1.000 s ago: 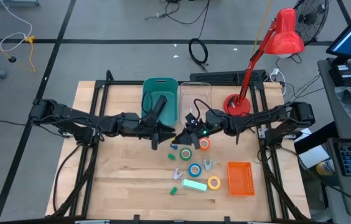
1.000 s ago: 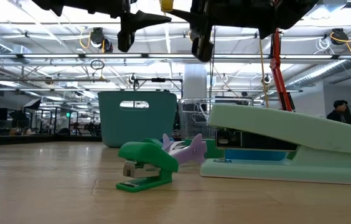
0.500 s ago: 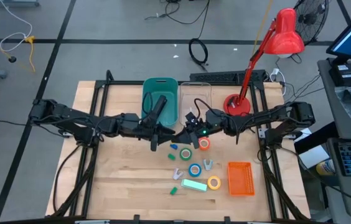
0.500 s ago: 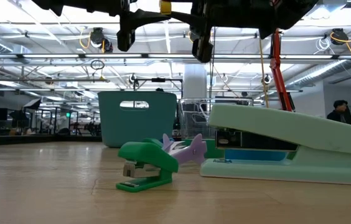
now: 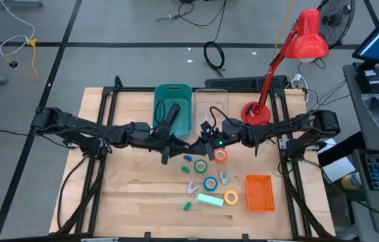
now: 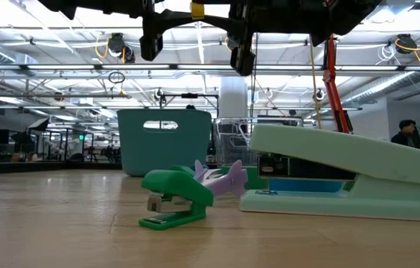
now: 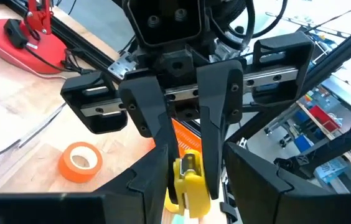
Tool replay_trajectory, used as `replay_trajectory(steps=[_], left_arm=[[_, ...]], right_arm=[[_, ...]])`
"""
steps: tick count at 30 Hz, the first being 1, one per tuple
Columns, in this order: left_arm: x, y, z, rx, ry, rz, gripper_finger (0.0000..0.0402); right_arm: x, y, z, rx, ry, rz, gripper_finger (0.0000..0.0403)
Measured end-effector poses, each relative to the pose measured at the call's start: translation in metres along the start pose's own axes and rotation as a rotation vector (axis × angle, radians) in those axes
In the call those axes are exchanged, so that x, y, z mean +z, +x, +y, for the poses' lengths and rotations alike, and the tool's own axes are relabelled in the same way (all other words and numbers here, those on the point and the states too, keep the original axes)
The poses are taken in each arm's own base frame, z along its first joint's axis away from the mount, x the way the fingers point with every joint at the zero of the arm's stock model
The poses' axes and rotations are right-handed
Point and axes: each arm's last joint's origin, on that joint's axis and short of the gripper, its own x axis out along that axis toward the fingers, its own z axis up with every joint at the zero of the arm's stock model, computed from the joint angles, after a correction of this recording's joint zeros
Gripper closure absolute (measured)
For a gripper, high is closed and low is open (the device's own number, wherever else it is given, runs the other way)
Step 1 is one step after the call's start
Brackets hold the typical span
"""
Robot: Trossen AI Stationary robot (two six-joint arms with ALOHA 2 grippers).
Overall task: Pick and place Stapler, Stapler remover, tape
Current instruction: Put the small yellow stapler into the green bin
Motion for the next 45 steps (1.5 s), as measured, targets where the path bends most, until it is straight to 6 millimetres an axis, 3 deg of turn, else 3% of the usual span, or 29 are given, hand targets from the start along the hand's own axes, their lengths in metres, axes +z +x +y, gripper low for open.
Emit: replay_trajectory(steps=[7, 16, 35, 40, 45], left_arm=[[-0.0028, -0.0004, 0.0019, 0.018, -0.004, 0.033, 0.0244], [0.0007, -0.0005, 0.0042, 0.007, 0.002, 0.026, 0.0303], [0.0052, -0.0005, 0.0056, -0.021, 0.003, 0.011, 0.0311], [0.0052, -0.0004, 0.0056, -0.023, 0.013, 0.010, 0.0357], [0.0052, -0.0003, 0.0057, -0.027, 0.013, 0.012, 0.0357]], right_arm=[[-0.0006, 0.0000, -0.0005, -0.004, 0.002, 0.006, 0.0354], [-0.0005, -0.0001, 0.0002, 0.013, 0.000, 0.017, 0.0354], [0.0000, -0.0002, 0.0013, 0.028, -0.003, 0.019, 0.0347], [-0.0001, -0.0002, 0.0014, 0.033, 0.001, 0.024, 0.0332], [-0.0002, -0.0003, 0.0014, 0.036, 0.000, 0.029, 0.0343]])
